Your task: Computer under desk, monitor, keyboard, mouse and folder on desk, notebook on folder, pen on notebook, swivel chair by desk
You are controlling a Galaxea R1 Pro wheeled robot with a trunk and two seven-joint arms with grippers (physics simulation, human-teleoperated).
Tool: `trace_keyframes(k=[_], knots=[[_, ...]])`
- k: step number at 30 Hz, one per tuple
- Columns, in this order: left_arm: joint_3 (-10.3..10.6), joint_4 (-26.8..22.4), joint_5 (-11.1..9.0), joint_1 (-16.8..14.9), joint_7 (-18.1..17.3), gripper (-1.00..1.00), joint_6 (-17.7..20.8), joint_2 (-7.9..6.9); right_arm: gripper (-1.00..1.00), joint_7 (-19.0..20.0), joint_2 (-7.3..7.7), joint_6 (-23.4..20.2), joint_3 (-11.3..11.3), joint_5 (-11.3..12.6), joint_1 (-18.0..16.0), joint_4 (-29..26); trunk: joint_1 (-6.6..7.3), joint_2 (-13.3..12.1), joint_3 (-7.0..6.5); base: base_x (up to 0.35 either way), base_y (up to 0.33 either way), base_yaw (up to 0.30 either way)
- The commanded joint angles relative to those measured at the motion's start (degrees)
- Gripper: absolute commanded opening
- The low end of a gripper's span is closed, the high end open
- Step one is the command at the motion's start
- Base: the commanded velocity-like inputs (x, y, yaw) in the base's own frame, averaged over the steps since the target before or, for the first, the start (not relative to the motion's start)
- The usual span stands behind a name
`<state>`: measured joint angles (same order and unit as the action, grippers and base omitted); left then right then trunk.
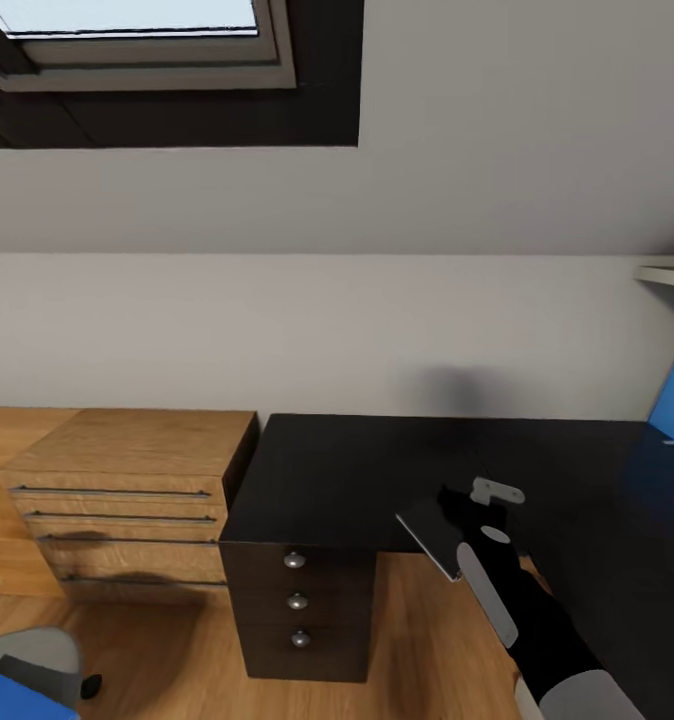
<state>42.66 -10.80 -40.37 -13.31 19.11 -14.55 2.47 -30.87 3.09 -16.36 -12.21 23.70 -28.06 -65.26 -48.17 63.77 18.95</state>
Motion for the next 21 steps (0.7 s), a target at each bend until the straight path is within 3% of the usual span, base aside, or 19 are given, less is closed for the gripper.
trace_keyframes(k=[1,16,21], knots=[[0.5,0.0,-0.4,0.0,0.3,1.00,-0.2,-0.01,-1.00,-0.4,0.14,-0.2,-0.2,0.4,-0.1,0.0,0.00,0.0,0.07,0.000,0.000,-0.222],[0.5,0.0,-0.5,0.0,0.3,1.00,-0.2,-0.01,-1.00,0.4,1.54,0.1,0.2,0.5,-0.1,3.3,0.00,0.0,0.07,0.000,0.000,-0.261],[0.5,0.0,-0.4,0.0,0.3,1.00,-0.2,0.01,-1.00,1.3,3.24,4.1,0.3,0.5,-0.1,7.0,0.00,0.0,0.09,0.000,0.000,-0.267]])
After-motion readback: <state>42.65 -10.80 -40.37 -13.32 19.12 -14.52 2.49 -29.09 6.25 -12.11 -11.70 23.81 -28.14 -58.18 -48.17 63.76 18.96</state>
